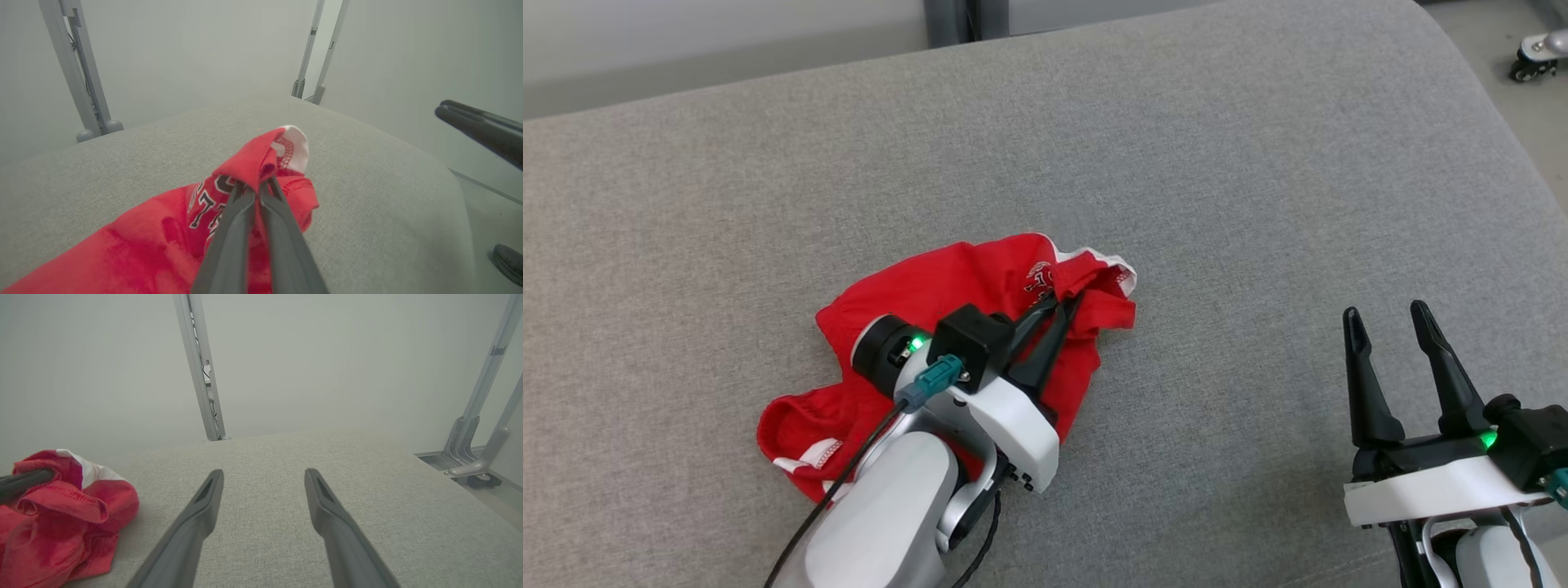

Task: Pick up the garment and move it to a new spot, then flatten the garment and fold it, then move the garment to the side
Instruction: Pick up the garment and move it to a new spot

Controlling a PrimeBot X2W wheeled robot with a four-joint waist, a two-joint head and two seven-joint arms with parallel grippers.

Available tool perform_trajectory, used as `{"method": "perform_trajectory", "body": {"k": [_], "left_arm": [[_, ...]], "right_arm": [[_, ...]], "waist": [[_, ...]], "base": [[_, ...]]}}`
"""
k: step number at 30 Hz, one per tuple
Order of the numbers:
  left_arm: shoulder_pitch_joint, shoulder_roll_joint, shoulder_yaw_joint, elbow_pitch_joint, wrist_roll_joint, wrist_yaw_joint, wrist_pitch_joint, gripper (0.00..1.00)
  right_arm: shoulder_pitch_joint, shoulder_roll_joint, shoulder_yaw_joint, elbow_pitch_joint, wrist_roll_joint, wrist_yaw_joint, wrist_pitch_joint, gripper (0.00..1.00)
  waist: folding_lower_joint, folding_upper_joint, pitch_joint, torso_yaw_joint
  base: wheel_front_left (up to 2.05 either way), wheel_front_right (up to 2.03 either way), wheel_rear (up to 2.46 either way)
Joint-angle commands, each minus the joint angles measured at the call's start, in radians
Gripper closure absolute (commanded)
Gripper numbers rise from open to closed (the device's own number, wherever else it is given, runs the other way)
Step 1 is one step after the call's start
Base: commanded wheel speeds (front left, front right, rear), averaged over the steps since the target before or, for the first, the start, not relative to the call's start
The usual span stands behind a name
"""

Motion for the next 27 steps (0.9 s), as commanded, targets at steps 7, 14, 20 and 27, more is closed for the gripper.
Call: {"method": "perform_trajectory", "body": {"k": [7,14,20,27], "left_arm": [[-0.033,0.004,-0.054,0.061,-0.097,-0.002,-0.073,0.00],[0.018,0.028,0.023,0.086,-0.111,0.073,-0.154,0.00],[0.086,0.086,0.156,0.059,-0.158,0.129,-0.178,0.00],[0.162,0.154,0.269,0.008,-0.183,0.143,-0.181,0.00]], "right_arm": [[-0.011,-0.002,-0.011,0.003,0.002,0.002,-0.007,0.00],[0.015,-0.002,-0.021,0.010,-0.025,0.002,-0.007,0.00],[0.038,-0.007,-0.023,0.018,-0.041,0.002,-0.006,0.00],[0.065,-0.012,-0.040,0.025,-0.050,0.002,-0.006,0.00]], "waist": [[0.0000,-0.0001,-0.020,0.051],[0.0000,-0.0001,-0.092,0.137],[0.0000,-0.0001,-0.137,0.205],[0.0000,-0.0001,-0.168,0.269]], "base": [[0.00,0.00,0.00],[0.00,0.00,0.00],[0.00,0.00,0.00],[0.00,0.00,0.00]]}}
